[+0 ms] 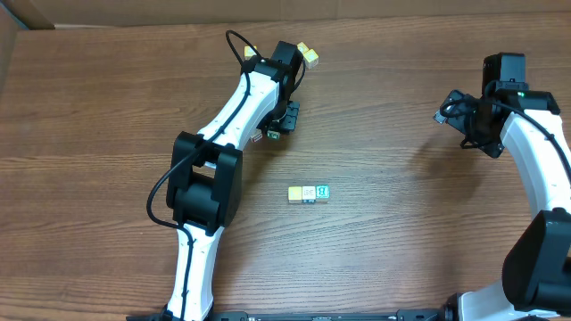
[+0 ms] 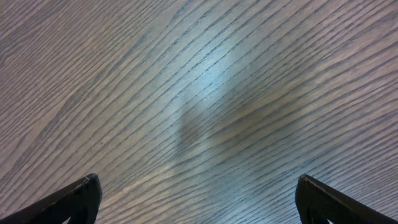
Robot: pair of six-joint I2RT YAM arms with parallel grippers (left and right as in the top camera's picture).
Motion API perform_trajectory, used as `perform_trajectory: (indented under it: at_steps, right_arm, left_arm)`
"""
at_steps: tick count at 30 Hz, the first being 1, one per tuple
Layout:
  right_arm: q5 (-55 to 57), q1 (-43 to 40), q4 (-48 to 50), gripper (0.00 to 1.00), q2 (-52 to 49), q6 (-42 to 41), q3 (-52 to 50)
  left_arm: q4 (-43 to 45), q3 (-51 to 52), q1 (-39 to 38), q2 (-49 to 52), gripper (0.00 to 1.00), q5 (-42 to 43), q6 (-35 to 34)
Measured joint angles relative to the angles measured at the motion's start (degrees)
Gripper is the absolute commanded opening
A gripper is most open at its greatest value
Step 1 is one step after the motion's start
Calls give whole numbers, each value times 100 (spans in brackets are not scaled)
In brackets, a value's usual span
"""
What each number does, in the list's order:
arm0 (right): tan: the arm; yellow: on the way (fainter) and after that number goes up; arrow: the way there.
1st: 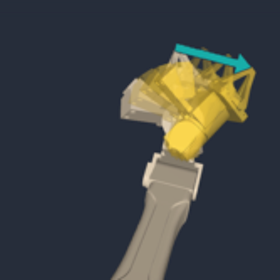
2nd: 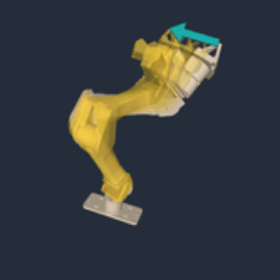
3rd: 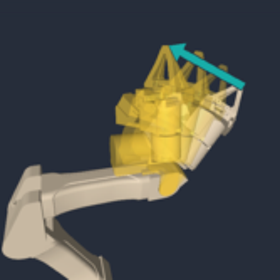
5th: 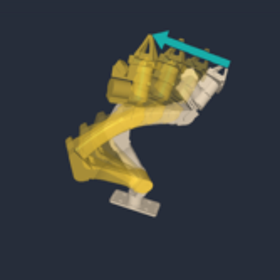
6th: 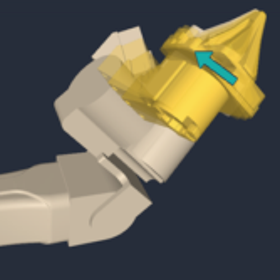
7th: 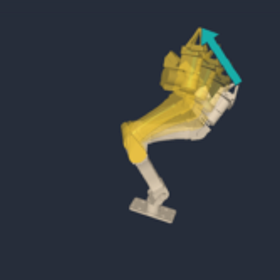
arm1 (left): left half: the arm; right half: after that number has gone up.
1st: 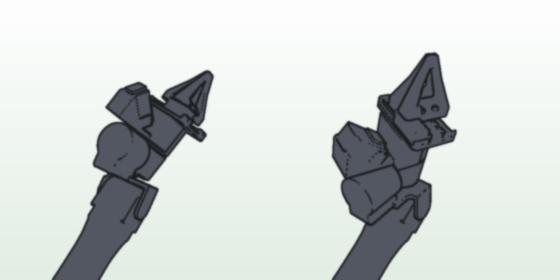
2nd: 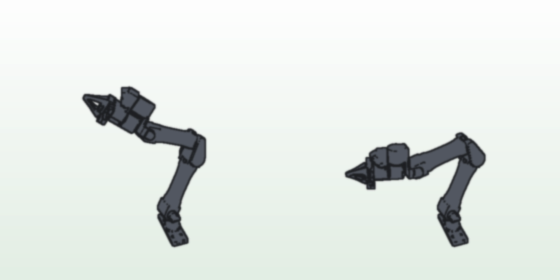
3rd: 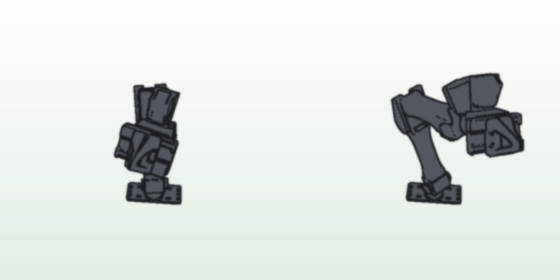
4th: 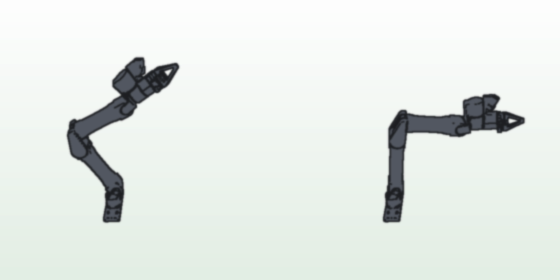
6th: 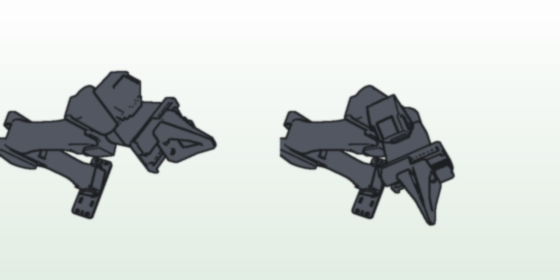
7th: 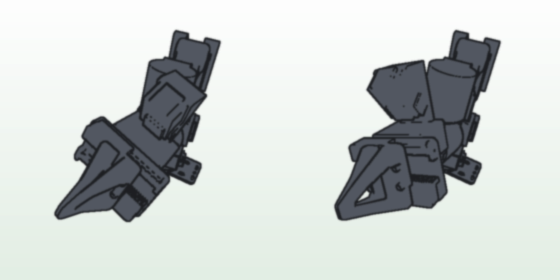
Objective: Flip 5 blocks
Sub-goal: 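Grasp the yellow-bordered S block with the left gripper and lift, then carry the S block toward the front row while rotating it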
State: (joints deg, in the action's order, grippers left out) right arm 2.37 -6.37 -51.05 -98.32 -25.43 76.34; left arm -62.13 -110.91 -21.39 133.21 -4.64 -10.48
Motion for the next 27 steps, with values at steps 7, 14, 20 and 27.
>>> perform_trajectory:
  at_steps: [7, 14, 20, 27]
  right_arm:
    - [2, 0, 2, 100, 0, 0, 0]
    - [0, 0, 2, 100, 0, -2, 0]
    - [2, 0, 0, 100, 0, 0, 0]
    - [0, 0, 0, 100, 0, -2, 0]
  left_arm:
    - [-96, 0, 0, 0, 33, 57, 0]
    - [-101, 0, 0, 0, 26, 59, -2]
    - [-103, 0, 0, 0, 19, 76, -2]
    - [-195, 7, 0, -195, 22, 103, -160]
